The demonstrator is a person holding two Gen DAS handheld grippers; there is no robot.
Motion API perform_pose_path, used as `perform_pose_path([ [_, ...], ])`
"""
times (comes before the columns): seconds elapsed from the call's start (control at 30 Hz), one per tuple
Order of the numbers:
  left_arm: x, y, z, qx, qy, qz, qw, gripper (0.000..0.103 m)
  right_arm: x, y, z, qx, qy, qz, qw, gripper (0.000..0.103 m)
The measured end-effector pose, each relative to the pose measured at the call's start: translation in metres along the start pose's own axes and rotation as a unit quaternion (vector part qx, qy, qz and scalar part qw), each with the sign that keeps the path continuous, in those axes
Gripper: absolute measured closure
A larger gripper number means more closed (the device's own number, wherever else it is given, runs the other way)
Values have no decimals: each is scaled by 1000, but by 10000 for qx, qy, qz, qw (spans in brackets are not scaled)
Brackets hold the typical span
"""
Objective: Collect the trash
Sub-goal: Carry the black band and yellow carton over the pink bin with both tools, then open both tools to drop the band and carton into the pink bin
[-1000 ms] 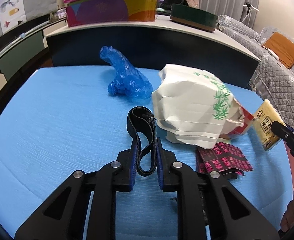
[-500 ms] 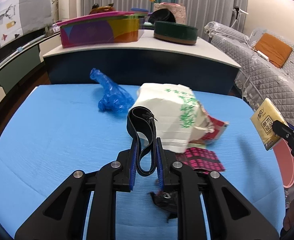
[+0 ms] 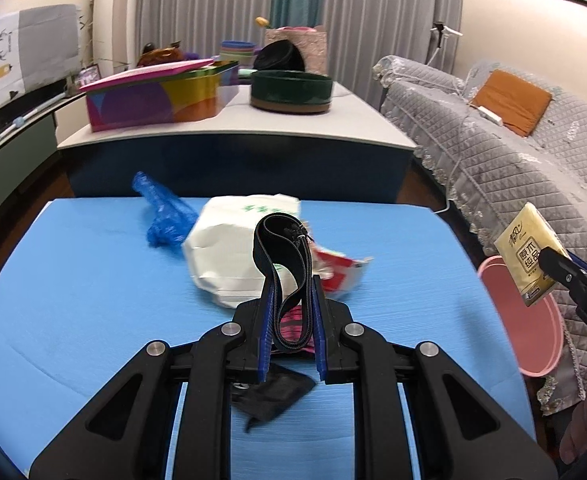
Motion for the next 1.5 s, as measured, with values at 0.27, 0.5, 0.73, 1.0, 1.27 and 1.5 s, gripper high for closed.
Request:
perform_pose_path([
  [0.27,10,5,-40,-131,-359,8,9993,86,22,2,-37,-234,-209,-141,9994,77],
  [0.5,14,11,-81,-234,-660,16,9975,86,35,5,-77,-575,-399,-156,9974,77],
  [0.73,13,16,-126,-467,-935,-62,9945,86,41,6,-111,-708,-618,-111,9955,77],
  [1.0,3,20,-176,-725,-1284,-19,9891,86,44,3,-148,-966,-828,-55,9919,77],
  [1.27,-12,21,-217,-902,-1610,115,9828,86,43,1,-185,-1284,-1006,10,9866,77],
  [1.5,-26,19,-244,-963,-1829,279,9780,86,39,-1,-207,-1501,-1074,103,9828,77],
])
Point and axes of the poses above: each gripper's, at about its wrist camera, not at the fingertips, and x roughly against the way its jaws point, z to its left, y to its top, the point moved 3 cm from there along -x, roughly the way its jaws point, and after that the axes turned 1 degree about y, right-handed, at the moved point
